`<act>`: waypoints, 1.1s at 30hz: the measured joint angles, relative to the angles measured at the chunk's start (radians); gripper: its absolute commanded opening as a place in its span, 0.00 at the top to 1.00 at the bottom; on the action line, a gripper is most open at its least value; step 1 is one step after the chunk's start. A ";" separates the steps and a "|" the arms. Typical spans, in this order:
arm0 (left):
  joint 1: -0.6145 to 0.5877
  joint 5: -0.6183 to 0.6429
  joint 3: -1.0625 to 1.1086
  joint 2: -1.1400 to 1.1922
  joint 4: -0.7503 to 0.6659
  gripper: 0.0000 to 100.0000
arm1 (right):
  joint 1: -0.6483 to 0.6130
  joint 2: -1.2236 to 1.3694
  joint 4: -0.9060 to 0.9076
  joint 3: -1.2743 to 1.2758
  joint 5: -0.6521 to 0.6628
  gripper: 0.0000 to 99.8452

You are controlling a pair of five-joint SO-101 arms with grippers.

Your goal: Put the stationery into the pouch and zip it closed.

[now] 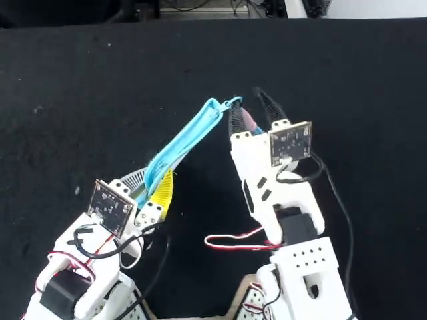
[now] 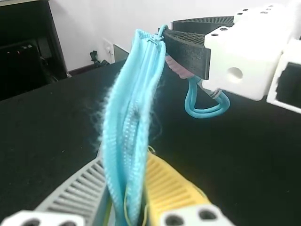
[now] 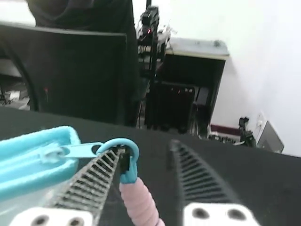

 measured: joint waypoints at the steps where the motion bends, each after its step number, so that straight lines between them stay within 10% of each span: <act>1: 0.000 0.000 -0.002 0.000 0.002 0.97 | -0.002 0.000 0.014 -0.006 0.000 0.82; 26: -0.003 0.000 -0.003 0.000 0.003 0.97 | -0.238 -0.483 0.439 0.020 0.002 0.87; 33: -0.169 0.005 0.054 0.000 -0.137 0.97 | -0.239 -0.399 0.437 -0.005 0.002 0.86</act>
